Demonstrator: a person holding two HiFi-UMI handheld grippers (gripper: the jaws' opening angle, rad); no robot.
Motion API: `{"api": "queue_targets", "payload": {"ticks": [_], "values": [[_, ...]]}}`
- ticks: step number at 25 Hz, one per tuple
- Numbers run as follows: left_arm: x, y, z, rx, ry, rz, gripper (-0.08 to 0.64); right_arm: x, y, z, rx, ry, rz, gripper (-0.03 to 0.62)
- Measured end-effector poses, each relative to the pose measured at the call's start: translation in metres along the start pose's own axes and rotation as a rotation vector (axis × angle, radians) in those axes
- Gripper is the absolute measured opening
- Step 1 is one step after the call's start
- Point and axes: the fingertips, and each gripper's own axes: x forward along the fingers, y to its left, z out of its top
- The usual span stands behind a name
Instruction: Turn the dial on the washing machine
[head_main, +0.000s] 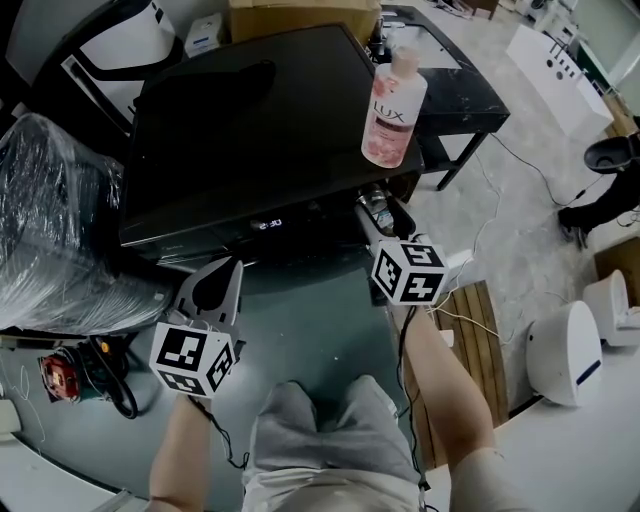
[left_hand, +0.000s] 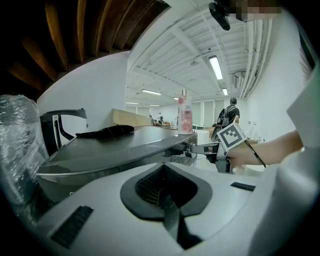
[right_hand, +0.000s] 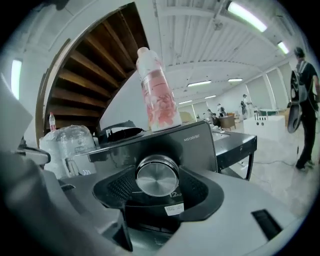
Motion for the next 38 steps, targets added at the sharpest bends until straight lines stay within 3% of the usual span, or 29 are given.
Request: {"api": "queue_targets", "payload": {"ticks": [10, 16, 19, 24, 29, 35, 38], "values": [[-0.005, -0.006, 0.003, -0.01, 0.024, -0.002, 0.02, 0.002, -0.006, -0.004, 0.365, -0.014, 0.051, 0.295], [-0.015, -0.011, 0.011, -0.008, 0.03, -0.007, 0.02, 0.002, -0.011, -0.011, 0.756, -0.018, 0.099, 0.293], [-0.021, -0.014, 0.015, -0.009, 0.038, -0.009, 0.02, 0.002, -0.012, -0.01, 0.767, -0.013, 0.098, 0.295], [-0.033, -0.016, 0.021, -0.01, 0.052, -0.003, 0.02, -0.004, -0.011, -0.013, 0.867, -0.002, 0.095, 0.293], [-0.048, -0.017, 0.039, -0.02, 0.055, 0.004, 0.02, -0.033, -0.003, -0.002, 0.872, 0.017, 0.099, 0.282], [-0.076, -0.021, 0.068, -0.022, 0.037, 0.013, 0.02, -0.077, 0.032, 0.042, 0.686, 0.022, 0.215, 0.147], [-0.091, -0.025, 0.087, -0.024, 0.022, 0.014, 0.02, -0.101, 0.053, 0.075, 0.558, 0.014, 0.263, 0.126]]}}
